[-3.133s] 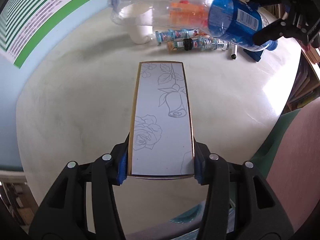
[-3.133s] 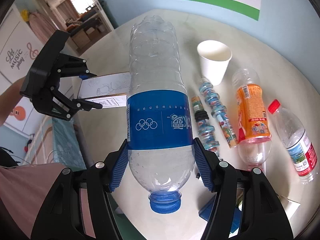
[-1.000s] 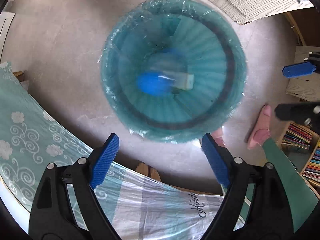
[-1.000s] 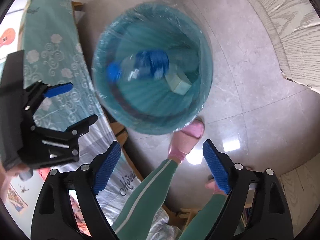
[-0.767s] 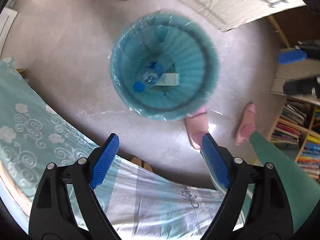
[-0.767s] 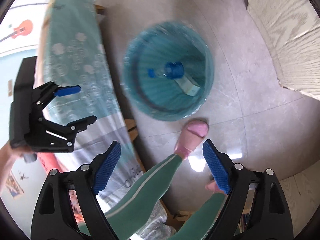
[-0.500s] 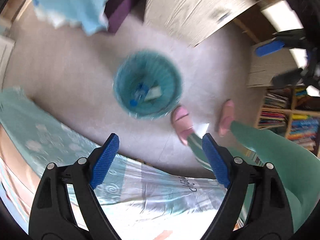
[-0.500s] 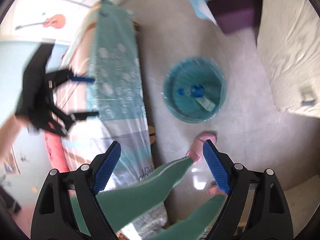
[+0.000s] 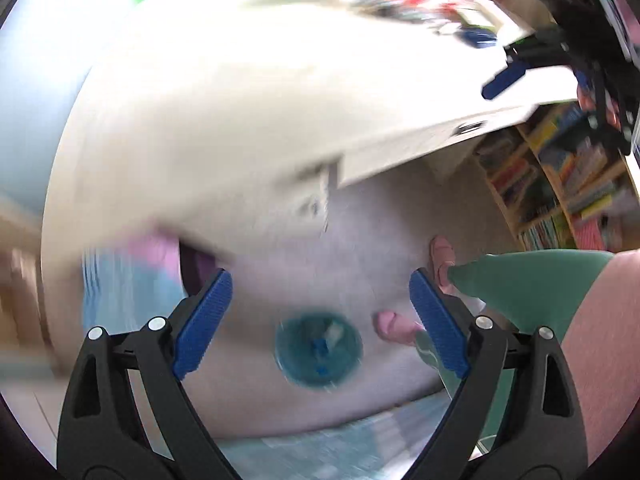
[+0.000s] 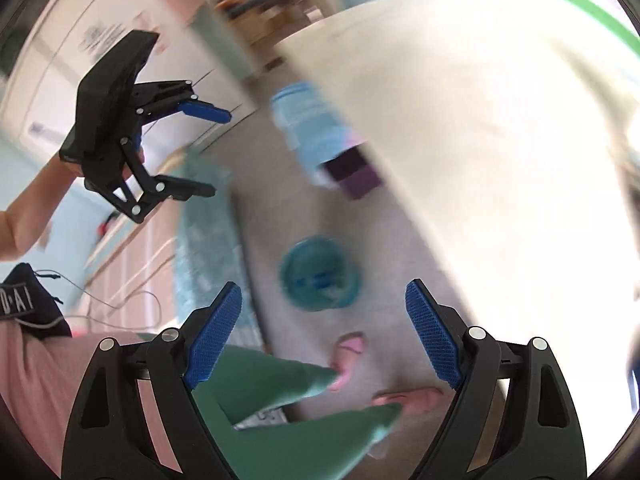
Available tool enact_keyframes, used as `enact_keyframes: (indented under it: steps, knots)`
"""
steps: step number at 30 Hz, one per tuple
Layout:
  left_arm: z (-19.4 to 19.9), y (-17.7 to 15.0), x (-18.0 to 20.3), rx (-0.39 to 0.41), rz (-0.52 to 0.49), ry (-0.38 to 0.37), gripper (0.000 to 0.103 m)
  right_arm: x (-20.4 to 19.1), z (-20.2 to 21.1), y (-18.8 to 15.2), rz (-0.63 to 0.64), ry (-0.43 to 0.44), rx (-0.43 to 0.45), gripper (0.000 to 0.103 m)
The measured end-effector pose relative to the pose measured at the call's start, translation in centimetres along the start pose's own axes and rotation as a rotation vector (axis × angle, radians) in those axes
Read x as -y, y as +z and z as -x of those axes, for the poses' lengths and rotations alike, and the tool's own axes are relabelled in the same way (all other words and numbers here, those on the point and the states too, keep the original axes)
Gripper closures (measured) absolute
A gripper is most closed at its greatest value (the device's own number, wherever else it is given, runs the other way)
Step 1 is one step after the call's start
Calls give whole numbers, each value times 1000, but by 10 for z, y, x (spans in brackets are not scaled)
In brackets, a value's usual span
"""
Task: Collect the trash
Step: 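Return both tools to the table toward the paper cup and dark blue box, then grasp the white paper cup with the right tool while the left tool grasps the dark blue box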
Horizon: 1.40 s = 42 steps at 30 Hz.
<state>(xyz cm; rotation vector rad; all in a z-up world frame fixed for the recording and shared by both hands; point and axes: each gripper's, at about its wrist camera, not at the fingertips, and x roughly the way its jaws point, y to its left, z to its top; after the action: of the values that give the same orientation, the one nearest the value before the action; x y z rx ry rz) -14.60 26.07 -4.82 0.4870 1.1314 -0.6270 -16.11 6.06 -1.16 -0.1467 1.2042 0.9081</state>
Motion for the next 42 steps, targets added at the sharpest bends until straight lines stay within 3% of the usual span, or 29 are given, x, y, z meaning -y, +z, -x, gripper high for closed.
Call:
enact_keyframes:
  steps: [6,11,18,22,28,32,37,42]
  knots:
    - [-16,112,75,75,-241,-96,15,78,84,-64,-180,-164,91,19]
    - [-33,190,150,109,-414,-130,15,141,142,-113,-243,-268,110,20]
    - [-79,280,220,74,-527,-185,15,240,205,-154,-306,-354,129,20]
    - [-114,309,239,9,-536,-219,15,298,224,-171,-402,-335,142,20]
    - [-153,338,264,-37,-555,-286,15,357,207,-181,-471,-292,87,20]
    - [-164,346,272,-3,-600,-303,15,381,191,-176,-501,-294,83,20]
    - [-184,348,269,-36,-642,-309,16,397,177,-175,-526,-264,86,24]
    - [-194,347,268,-36,-661,-343,28,412,168,-176,-541,-247,63,32]
